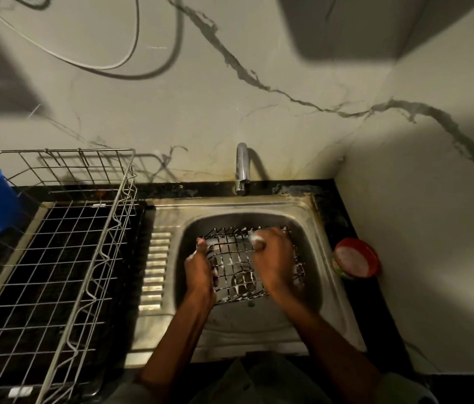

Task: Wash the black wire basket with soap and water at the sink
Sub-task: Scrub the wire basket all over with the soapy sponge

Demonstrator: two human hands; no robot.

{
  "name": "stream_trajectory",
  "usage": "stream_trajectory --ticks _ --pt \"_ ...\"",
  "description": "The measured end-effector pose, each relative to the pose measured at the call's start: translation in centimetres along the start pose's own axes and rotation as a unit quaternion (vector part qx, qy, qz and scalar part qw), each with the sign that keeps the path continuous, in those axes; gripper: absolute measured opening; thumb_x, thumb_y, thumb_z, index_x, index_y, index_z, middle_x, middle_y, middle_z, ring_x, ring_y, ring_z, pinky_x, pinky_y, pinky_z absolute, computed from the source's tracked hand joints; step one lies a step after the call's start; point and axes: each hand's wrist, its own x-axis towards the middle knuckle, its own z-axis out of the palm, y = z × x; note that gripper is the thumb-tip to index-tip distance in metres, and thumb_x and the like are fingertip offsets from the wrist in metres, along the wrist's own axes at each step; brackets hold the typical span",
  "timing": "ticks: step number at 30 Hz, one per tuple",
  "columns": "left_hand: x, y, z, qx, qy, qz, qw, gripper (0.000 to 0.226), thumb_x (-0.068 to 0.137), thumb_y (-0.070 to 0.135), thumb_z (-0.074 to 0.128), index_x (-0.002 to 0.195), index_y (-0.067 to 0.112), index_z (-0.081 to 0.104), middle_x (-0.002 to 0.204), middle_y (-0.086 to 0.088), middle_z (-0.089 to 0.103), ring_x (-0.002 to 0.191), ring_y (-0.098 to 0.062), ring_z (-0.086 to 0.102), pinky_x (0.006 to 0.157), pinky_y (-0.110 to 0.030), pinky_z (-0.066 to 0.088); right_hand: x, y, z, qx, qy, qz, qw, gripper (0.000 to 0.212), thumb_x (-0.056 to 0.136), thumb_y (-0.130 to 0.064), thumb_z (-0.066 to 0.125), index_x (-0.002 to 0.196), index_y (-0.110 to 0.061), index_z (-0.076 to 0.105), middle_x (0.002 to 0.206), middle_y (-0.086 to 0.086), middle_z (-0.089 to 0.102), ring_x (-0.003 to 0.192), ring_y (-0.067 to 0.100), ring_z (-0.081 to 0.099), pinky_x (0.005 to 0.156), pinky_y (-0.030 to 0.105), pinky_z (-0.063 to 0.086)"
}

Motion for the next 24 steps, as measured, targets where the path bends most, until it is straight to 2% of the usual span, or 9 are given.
stream_trajectory --ticks 3,5,7,10,13,17,20,22,24 --pt "-0.1 0.0 0.6 0.01 0.005 0.03 0.999 0.041 0.104 0.04 0.053 0.085 0.008 0.069 0.052 -0.005 0.05 0.039 -0.016 0.042 0.036 -0.017 0.026 -2.4 -2.9 2.1 0.039 -0.056 -0.149 0.986 0.02 0.09 -0.01 0.063 0.104 -0.02 0.074 0.104 -0.004 0.066 0.094 0.013 0.06 0.078 0.018 0.045" --pt "-0.4 0.1 0.8 0.003 0.007 0.036 0.999 0.031 0.087 0.033 0.058 0.075 0.007 0.066 0.048 -0.005 0.054 0.046 -0.021 0.047 0.039 -0.019 0.029 -2.6 -3.4 2.4 0.044 -0.079 -0.231 0.969 0.02 0.09 -0.011 0.06 0.102 -0.018 0.074 0.101 -0.004 0.066 0.094 0.014 0.059 0.081 0.026 0.048" --pt "-0.4 0.6 0.7 0.0 0.004 0.021 1.0 0.034 0.096 0.036 0.059 0.077 0.009 0.066 0.045 0.0 0.054 0.038 -0.016 0.046 0.036 -0.015 0.029 -1.7 -2.0 1.9 0.025 -0.078 -0.26 0.962 0.019 0.089 -0.011 0.062 0.101 -0.02 0.073 0.101 -0.007 0.065 0.095 0.011 0.056 0.08 0.021 0.045" --pt "0.4 1.0 0.1 0.008 -0.007 -0.005 1.0 0.04 0.108 0.039 0.051 0.083 0.014 0.069 0.05 0.004 0.05 0.031 -0.007 0.037 0.035 -0.014 0.024 0.5 2.5 0.5 -0.008 -0.051 -0.119 0.992 0.023 0.088 -0.008 0.068 0.104 -0.024 0.069 0.102 -0.011 0.061 0.093 0.008 0.057 0.069 0.011 0.037" --pt "1.0 1.2 -0.3 0.018 -0.008 -0.003 1.0 0.043 0.107 0.043 0.051 0.076 0.018 0.067 0.051 0.006 0.046 0.033 -0.006 0.035 0.036 -0.017 0.022 3.3 6.5 -1.2 -0.047 0.008 0.082 0.995 0.021 0.089 -0.011 0.069 0.106 -0.023 0.071 0.103 -0.001 0.072 0.083 0.012 0.06 0.059 0.017 0.037" --pt "0.9 1.2 0.5 0.04 -0.006 0.001 0.999 0.037 0.107 0.045 0.052 0.087 0.019 0.069 0.054 0.005 0.048 0.034 -0.005 0.036 0.036 -0.02 0.025 3.9 5.1 -1.7 -0.016 0.045 0.142 0.989 0.014 0.094 -0.015 0.063 0.102 -0.02 0.073 0.097 0.003 0.074 0.074 0.011 0.058 0.046 0.01 0.031" --pt "0.9 0.6 1.7 0.069 -0.001 0.011 0.998 0.038 0.107 0.047 0.05 0.094 0.017 0.071 0.057 0.003 0.051 0.038 -0.008 0.038 0.04 -0.021 0.026 1.7 0.8 0.3 0.024 0.014 0.059 0.998 0.015 0.093 -0.014 0.067 0.106 -0.021 0.07 0.103 -0.002 0.069 0.089 0.012 0.064 0.064 0.016 0.046" --pt "1.1 0.2 2.2 0.073 0.008 0.023 0.997 0.042 0.108 0.046 0.048 0.095 0.014 0.072 0.056 0.001 0.05 0.039 -0.01 0.038 0.042 -0.021 0.027 0.2 -2.0 1.4 0.044 -0.039 -0.071 0.996 0.021 0.09 -0.008 0.066 0.106 -0.021 0.069 0.106 -0.007 0.065 0.095 0.008 0.059 0.077 0.017 0.049" --pt "1.2 0.0 2.2 0.069 0.011 0.034 0.997 0.046 0.109 0.043 0.044 0.095 0.011 0.074 0.055 -0.001 0.051 0.04 -0.01 0.039 0.042 -0.021 0.028 0.0 -3.0 1.5 0.035 -0.074 -0.199 0.977 0.023 0.089 -0.003 0.063 0.102 -0.02 0.069 0.105 -0.007 0.064 0.096 0.007 0.056 0.08 0.017 0.045"
